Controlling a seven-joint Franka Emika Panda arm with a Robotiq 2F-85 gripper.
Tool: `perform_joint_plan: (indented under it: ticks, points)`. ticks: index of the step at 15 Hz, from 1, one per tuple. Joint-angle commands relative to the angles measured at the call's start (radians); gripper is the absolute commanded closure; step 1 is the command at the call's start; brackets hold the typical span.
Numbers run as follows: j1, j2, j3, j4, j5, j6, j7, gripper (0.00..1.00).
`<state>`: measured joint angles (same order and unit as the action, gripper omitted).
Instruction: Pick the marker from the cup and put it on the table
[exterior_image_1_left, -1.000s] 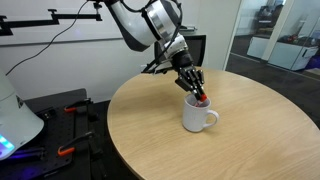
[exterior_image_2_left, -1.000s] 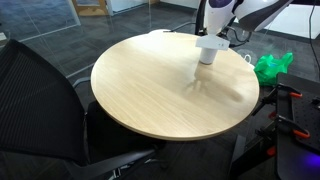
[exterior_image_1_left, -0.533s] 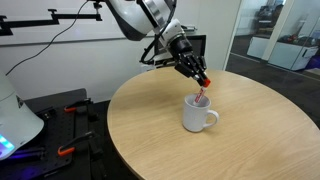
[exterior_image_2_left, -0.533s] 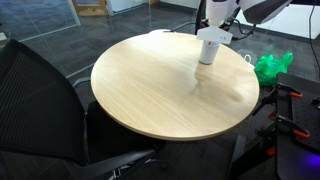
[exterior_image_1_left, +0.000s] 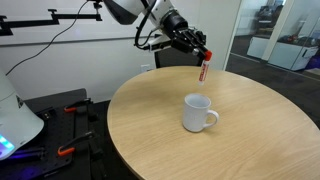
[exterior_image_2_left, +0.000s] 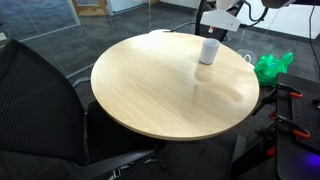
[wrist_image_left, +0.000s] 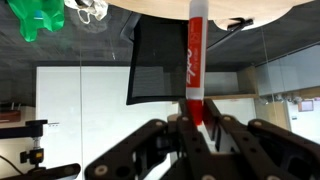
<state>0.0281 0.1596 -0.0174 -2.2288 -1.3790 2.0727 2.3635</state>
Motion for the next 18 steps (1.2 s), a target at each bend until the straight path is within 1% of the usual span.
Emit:
perform_joint_plan:
  ticks: [1, 5, 10, 13, 15, 18]
  points:
    - [0.014, -0.080, 0.032, -0.039, -0.032, -0.022, 0.019, 0.95]
    - [0.039, -0.081, 0.075, -0.019, -0.029, -0.015, -0.002, 0.95]
    - [0.093, -0.029, 0.140, 0.027, -0.007, -0.014, -0.028, 0.95]
    - [0.125, 0.025, 0.173, 0.071, 0.004, -0.015, -0.052, 0.95]
    - [0.141, 0.073, 0.188, 0.112, 0.014, -0.014, -0.090, 0.95]
    - [0.146, 0.144, 0.199, 0.181, 0.057, 0.021, -0.194, 0.95]
